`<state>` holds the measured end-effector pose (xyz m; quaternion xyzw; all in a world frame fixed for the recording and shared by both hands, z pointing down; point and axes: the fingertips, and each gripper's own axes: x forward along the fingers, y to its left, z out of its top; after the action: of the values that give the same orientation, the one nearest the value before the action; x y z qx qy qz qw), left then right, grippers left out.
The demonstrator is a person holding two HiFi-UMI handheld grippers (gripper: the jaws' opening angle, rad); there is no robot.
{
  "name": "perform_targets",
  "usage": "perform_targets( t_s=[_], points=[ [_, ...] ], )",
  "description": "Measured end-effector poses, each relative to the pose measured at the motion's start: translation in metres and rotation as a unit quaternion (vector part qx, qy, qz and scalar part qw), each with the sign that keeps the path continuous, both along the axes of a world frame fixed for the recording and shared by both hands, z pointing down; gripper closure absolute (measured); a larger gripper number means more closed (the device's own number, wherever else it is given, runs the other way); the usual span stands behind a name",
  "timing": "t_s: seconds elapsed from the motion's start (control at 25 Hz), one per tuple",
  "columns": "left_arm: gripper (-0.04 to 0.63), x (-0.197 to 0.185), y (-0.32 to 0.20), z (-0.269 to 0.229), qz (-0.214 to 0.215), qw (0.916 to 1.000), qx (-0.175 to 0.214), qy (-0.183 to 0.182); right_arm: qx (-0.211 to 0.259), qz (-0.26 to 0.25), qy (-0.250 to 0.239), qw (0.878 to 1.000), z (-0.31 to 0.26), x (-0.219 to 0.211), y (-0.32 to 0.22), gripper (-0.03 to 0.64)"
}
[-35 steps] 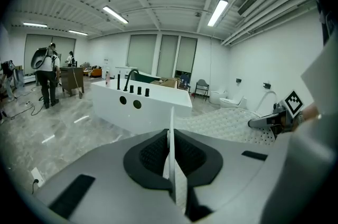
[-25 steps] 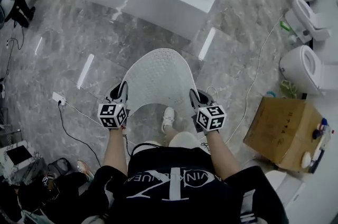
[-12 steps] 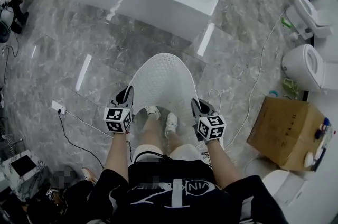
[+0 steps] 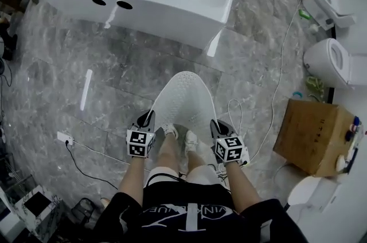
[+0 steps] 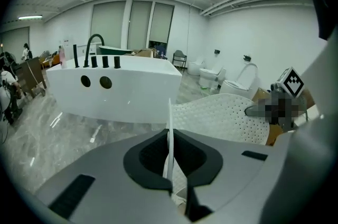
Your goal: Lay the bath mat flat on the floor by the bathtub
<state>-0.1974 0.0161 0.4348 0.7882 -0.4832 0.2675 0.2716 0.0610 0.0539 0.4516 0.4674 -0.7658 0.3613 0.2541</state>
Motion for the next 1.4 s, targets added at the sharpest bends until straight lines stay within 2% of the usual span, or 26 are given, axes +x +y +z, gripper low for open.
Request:
perform_targets(
  t_s=[0.24, 0.44, 0.64, 1.0, 1.2, 1.4],
  points=[
    [0.571, -0.009, -0.026, 0.041, 0.019, 0.9996, -0.022, 0.007, -0.020, 0.020, 0.008, 1.000, 0.036, -0.010, -0.013, 0.589],
    [0.571, -0.016, -0.054, 0.083, 0.022, 0.9995, -0.020, 0.011, -0.023, 0.039, 0.005, 0.999, 0.078, -0.014, -0.029, 0.589],
    [0.571, -0.030, -0.086, 0.128, 0.023, 0.9996, -0.018, -0.004, -0.024, 0.043, -0.015, 0.999, 0.123, -0.034, -0.050, 0.589],
    [0.571, -0.044, -0.118, 0.184, -0.006, 0.9997, 0.000, -0.024, -0.015, 0.008, -0.054, 0.998, 0.178, -0.048, -0.076, 0.589],
    [0.571, -0.061, -0.136, 0.217, -0.033, 0.9990, 0.008, -0.028, -0.041, -0.009, -0.091, 0.995, 0.220, -0.039, -0.087, 0.589],
    [0.571, -0.057, -0.169, 0.279, -0.001, 0.9977, 0.042, -0.053, -0.019, -0.066, -0.076, 0.995, 0.286, -0.030, -0.117, 0.589]
  ],
)
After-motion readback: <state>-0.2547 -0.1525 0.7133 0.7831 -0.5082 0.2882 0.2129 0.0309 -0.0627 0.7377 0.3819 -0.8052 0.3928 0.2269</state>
